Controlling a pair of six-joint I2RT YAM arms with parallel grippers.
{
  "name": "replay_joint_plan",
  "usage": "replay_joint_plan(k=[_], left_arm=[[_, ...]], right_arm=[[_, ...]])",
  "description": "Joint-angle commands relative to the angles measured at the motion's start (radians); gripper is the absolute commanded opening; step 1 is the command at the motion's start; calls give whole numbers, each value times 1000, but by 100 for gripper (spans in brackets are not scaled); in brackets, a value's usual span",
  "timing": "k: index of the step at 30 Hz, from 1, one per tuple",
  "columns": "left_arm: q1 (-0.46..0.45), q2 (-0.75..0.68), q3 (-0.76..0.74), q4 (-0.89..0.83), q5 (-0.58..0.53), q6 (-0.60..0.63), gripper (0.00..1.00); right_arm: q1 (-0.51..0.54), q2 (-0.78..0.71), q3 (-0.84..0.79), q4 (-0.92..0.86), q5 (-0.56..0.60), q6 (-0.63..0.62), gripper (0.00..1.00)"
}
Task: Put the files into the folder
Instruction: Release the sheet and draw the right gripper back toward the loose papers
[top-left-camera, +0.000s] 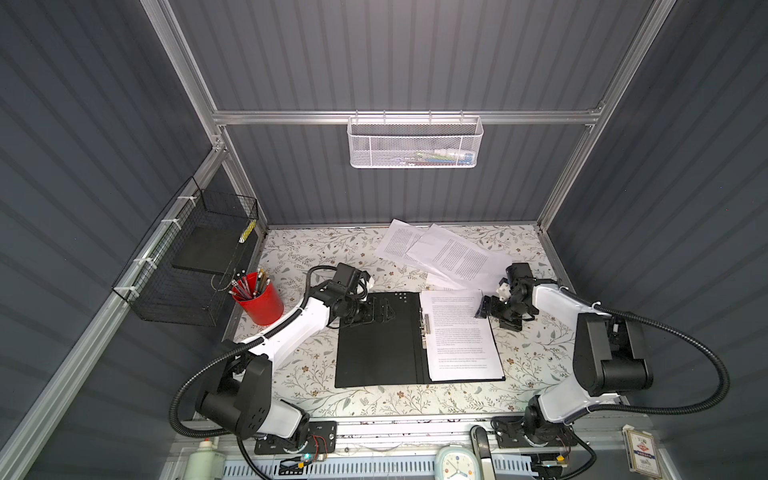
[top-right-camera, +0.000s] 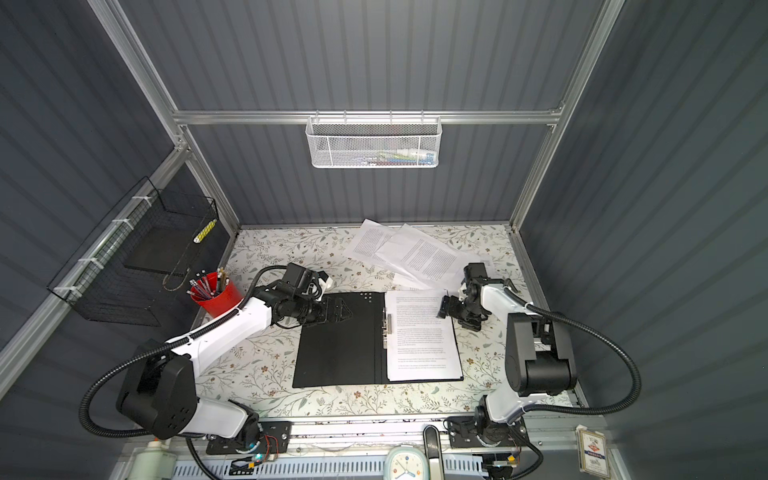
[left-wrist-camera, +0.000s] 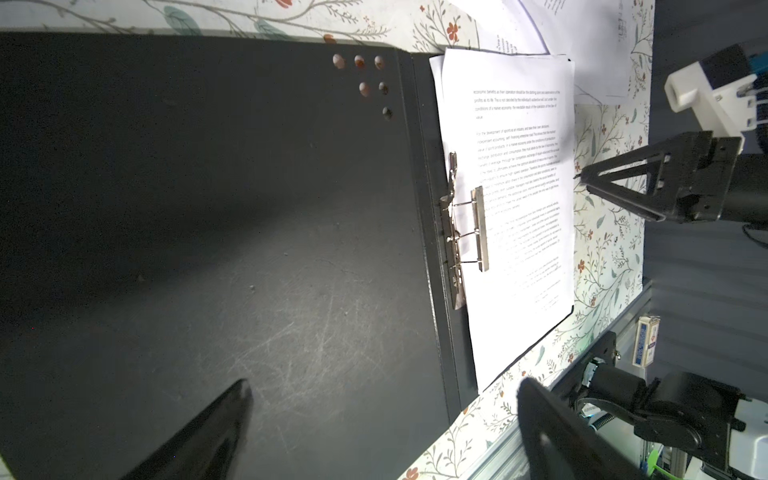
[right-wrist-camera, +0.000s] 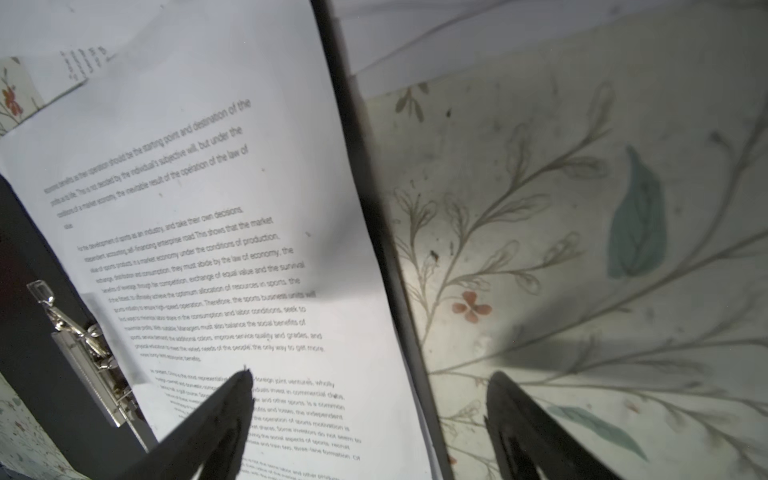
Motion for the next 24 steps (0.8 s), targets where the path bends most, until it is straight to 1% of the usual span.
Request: replay_joint_plan(k=[1,2,3,6,10,12,15,16,19,21,23,24], left_arm=[[11,20,2,10,15,-42,100],[16,21,-1,7,2,-48,100],[22,21,-9,7,-11,-57,100],[42,16,-30,8,-39,-78,100],[93,-5,-64,12,-50,-103,100],[126,-26,-81,11,-50,-111,100],[158,-53,-86,-2,-50,-103,100],[161,-59,-81,-16,-85,-96,99],[162,-80,-65,-35,-86,-79,100],[163,-84,-45,-49,-75,-67,100],[163,-86,-14,-73,-65,-51,100],[162,-89,-1,-77,-27,-45,100]], right_arm=[[2,-10,-36,81,-49,79,89],[1,-11,-47,95,-49,87,89],[2,-9,-54,105,-92,94,89],[7,3,-73,143,-150,118,89],[50,5,-92,172,-178,156,89],[83,7,-102,215,-189,187,89],[147,-4,-118,237,-171,232,89],[165,-10,-130,258,-179,251,89],[242,-17,-148,310,-187,315,88],[268,-36,-155,336,-178,346,88],[269,-81,-152,356,-172,352,88],[266,-103,-133,330,-142,336,87]])
